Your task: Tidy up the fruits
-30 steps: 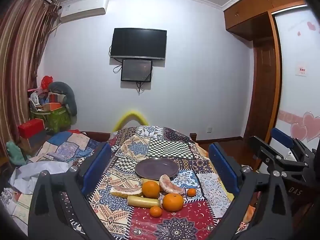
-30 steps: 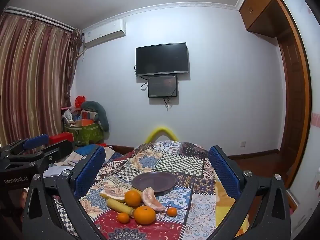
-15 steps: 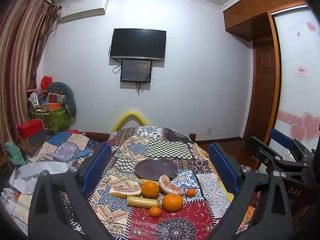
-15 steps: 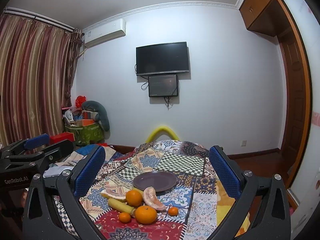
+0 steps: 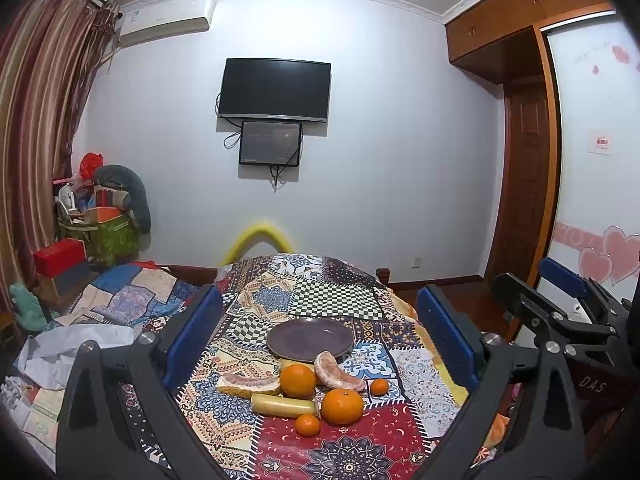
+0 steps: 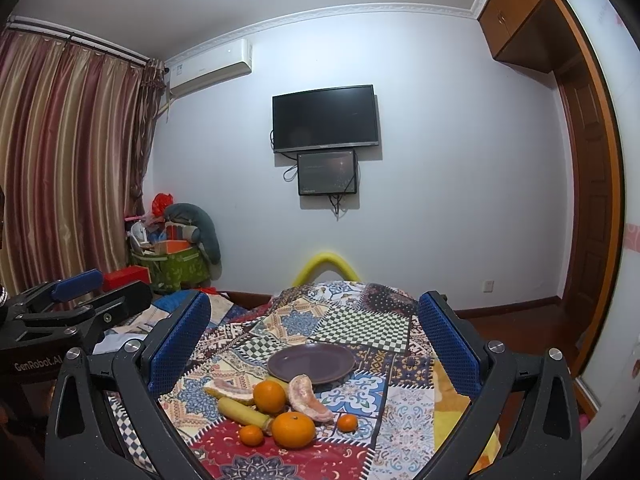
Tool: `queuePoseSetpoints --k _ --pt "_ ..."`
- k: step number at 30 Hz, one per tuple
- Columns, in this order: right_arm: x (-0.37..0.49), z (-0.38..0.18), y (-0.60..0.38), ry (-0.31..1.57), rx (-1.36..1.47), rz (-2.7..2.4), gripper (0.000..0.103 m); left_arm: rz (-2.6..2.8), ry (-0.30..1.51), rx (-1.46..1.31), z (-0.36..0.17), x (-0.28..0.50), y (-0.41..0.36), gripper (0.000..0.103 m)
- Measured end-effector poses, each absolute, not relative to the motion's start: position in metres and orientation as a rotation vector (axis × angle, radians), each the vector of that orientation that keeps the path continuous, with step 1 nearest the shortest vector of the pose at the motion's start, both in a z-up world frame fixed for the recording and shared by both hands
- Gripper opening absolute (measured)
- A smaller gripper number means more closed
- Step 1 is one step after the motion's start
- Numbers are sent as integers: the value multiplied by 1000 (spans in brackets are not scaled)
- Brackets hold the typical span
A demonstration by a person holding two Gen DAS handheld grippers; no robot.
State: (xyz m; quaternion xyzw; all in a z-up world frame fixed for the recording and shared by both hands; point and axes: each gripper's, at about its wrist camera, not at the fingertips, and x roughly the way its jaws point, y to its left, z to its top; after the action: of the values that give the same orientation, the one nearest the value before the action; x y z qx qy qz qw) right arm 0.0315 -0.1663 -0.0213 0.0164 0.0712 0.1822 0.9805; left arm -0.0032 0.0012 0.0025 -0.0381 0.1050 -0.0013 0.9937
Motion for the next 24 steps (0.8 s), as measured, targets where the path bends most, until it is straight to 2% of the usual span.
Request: queuePoseSetpoints --k 24 --pt "32 -21 -168 135 41 365 103 6 202 -79 0 -5 2 99"
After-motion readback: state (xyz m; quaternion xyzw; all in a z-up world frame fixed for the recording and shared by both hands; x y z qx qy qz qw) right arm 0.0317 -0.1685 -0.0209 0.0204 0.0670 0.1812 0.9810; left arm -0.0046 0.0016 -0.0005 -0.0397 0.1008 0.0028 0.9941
